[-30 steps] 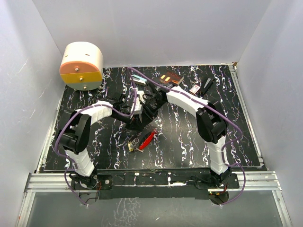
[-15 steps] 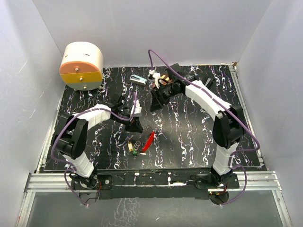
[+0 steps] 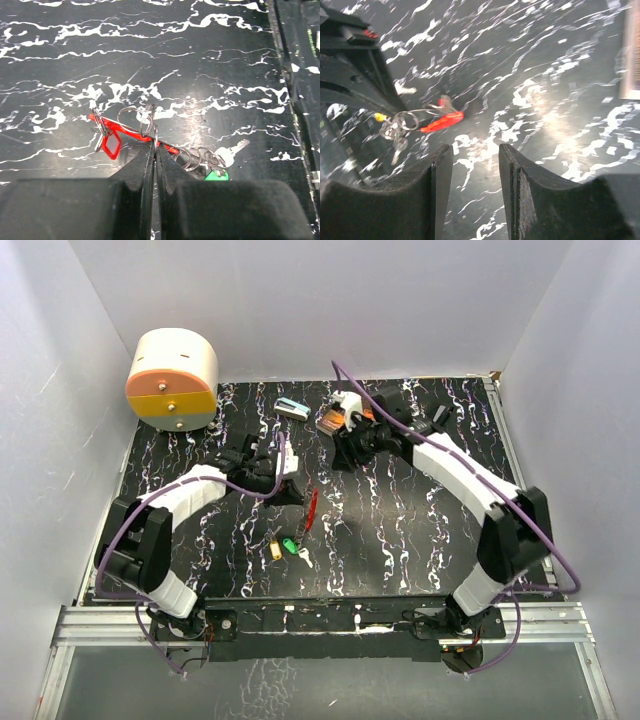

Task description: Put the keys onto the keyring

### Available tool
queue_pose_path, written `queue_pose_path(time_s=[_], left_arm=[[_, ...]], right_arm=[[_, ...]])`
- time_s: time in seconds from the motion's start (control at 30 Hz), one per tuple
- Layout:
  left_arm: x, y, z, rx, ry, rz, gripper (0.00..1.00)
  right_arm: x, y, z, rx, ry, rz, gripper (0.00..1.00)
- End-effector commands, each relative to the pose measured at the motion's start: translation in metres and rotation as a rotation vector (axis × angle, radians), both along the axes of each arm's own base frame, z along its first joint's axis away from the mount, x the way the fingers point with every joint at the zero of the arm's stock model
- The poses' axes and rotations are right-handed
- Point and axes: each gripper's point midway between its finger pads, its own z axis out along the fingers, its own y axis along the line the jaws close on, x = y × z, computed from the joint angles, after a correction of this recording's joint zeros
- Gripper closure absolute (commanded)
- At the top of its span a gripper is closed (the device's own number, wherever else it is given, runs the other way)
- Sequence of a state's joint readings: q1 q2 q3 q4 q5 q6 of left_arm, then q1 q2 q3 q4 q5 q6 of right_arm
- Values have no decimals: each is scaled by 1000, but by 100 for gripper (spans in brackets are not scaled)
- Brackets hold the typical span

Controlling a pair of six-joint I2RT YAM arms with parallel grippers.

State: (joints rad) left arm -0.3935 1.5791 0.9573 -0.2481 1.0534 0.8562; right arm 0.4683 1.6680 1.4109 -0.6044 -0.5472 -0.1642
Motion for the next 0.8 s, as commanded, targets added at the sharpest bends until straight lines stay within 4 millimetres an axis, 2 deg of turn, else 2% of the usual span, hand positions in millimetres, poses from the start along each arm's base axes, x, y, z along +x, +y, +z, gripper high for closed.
queue_pose_path(time_s=[0.0, 0.1, 0.17, 0.27, 0.4, 0.57, 0.77], left_arm=[[26, -6, 40, -23, -132, 47, 100], [38, -6, 49, 13, -157, 53, 100], [47, -5, 54, 37, -176, 58, 100], [57, -4, 60, 50, -235, 70, 100], [55, 1, 64, 47, -360, 46, 100], [48, 9, 41, 81, -431, 0, 100], [58, 5, 18, 58, -483, 21, 100]], right_arm=[[47, -22, 90, 111, -424, -237, 51], [53, -43, 101, 150, -493, -395, 25], [52, -43, 97, 160, -446, -389, 18], [46, -32, 82, 175, -353, -343, 8], [32, -26, 62, 200, -254, -315, 11], [10, -18, 46, 257, -183, -252, 23], [-29, 1, 35, 363, -110, -63, 34]])
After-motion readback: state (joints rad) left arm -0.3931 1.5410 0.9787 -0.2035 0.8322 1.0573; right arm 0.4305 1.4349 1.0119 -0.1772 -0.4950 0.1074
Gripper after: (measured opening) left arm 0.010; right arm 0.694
